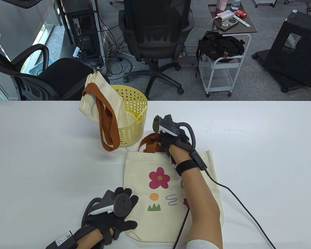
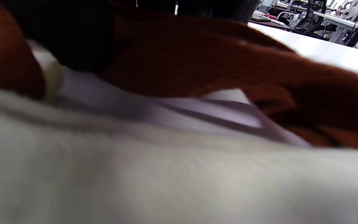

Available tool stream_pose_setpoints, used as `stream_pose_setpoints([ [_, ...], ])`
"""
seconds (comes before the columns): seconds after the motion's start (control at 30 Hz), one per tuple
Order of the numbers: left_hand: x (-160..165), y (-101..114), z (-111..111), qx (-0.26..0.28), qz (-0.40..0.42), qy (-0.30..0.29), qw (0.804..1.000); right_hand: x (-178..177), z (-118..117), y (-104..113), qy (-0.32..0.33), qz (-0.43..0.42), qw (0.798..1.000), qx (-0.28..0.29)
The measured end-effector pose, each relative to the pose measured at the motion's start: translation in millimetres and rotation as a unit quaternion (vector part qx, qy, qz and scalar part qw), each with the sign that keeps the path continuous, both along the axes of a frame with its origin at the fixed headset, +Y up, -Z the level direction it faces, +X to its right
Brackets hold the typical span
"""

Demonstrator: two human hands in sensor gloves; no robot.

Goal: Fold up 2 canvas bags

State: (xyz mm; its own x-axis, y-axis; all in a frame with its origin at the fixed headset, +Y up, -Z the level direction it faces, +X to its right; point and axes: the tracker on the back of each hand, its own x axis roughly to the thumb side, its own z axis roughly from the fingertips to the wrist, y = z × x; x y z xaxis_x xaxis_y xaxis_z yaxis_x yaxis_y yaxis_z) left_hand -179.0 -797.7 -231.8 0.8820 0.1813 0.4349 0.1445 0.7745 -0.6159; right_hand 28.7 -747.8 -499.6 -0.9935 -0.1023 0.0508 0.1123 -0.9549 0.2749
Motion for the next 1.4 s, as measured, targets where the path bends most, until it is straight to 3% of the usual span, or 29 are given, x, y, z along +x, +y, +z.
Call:
stream_pose_setpoints([
  [0.07, 0, 0, 0, 0.0, 0.0, -0.001, 1.0, -4, -2, -1, 0.028, 0.034, 0.997, 0.064],
  [0.13, 0, -1, 0, -0.001, 0.001, 0.0, 1.0, -4, -3, 1, 0.034, 0.055, 0.995, 0.08],
  [0.2, -1, -1, 0, 0.001, 0.001, 0.0, 1.0, 4, -7, 12, 0.002, 0.027, 0.994, 0.106],
  [0.27, -1, -2, 0, 0.001, 0.003, 0.0, 1.0, 20, -15, 24, -0.049, -0.053, 0.986, 0.149],
  [0.43, -2, -3, -1, 0.003, 0.015, 0.006, 1.0, 72, -18, 50, -0.185, -0.199, 0.941, 0.202],
  [0.53, -3, -3, -1, 0.004, 0.016, 0.008, 1.0, 94, -19, 49, -0.244, -0.259, 0.91, 0.212],
  [0.63, -2, -3, -1, 0.003, 0.014, 0.009, 1.0, 108, -21, 43, -0.286, -0.268, 0.896, 0.21],
  [0.77, -3, -2, -1, 0.001, 0.014, 0.009, 1.0, 113, -28, 31, -0.305, -0.237, 0.903, 0.19],
  [1.07, -3, -2, 0, -0.003, 0.014, 0.008, 1.0, 128, -47, 21, -0.352, -0.249, 0.886, 0.168],
  [1.27, -3, -2, 0, -0.005, 0.014, 0.008, 1.0, 125, -55, 14, -0.319, -0.162, 0.928, 0.109],
  [1.4, -3, -2, 0, -0.004, 0.014, 0.008, 1.0, 122, -49, 15, -0.279, -0.084, 0.953, 0.083],
])
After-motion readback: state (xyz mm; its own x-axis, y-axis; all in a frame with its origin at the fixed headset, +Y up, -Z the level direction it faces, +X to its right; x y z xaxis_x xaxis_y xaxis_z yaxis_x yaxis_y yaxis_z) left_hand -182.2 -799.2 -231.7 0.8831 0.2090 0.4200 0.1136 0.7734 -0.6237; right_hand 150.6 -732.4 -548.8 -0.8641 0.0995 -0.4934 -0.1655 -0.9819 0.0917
